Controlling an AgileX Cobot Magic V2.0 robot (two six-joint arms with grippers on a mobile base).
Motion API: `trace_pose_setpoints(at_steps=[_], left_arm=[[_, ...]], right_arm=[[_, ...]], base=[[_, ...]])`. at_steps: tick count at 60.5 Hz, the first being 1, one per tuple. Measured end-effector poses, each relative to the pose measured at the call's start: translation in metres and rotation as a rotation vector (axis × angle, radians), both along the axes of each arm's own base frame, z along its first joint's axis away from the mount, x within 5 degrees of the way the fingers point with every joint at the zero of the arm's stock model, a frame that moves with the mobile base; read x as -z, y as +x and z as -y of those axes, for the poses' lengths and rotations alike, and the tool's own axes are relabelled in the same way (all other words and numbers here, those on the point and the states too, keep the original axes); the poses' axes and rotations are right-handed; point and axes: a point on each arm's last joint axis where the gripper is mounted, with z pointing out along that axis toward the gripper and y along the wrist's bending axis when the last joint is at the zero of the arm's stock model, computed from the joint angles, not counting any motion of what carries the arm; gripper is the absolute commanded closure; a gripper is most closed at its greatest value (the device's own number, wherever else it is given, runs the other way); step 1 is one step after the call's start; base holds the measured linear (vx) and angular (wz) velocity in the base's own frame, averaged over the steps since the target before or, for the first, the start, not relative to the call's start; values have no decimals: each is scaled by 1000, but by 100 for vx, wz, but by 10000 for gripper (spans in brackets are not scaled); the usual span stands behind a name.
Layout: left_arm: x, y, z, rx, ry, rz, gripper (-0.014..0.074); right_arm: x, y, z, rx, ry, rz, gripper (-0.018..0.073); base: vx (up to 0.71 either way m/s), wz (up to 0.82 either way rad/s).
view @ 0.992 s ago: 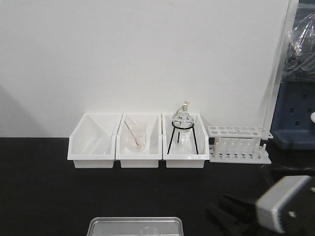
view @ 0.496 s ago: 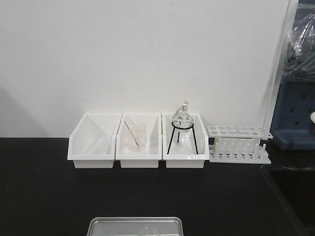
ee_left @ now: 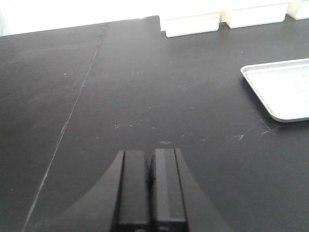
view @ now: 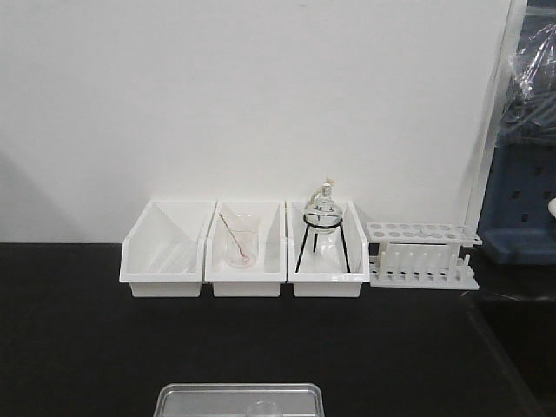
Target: Move beaker to silver tray on left bench
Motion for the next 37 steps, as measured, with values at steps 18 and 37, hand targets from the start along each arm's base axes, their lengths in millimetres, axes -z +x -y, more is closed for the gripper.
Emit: trace_pose_setpoints(at_steps=[18, 37], left_arm=[[0, 0, 0, 0, 0, 0, 595], [0, 0, 0, 0, 0, 0, 595]], right_arm=[[0, 0, 0, 0, 0, 0, 573], [0, 0, 0, 0, 1, 0, 573]], base=[[0, 0], [0, 0]])
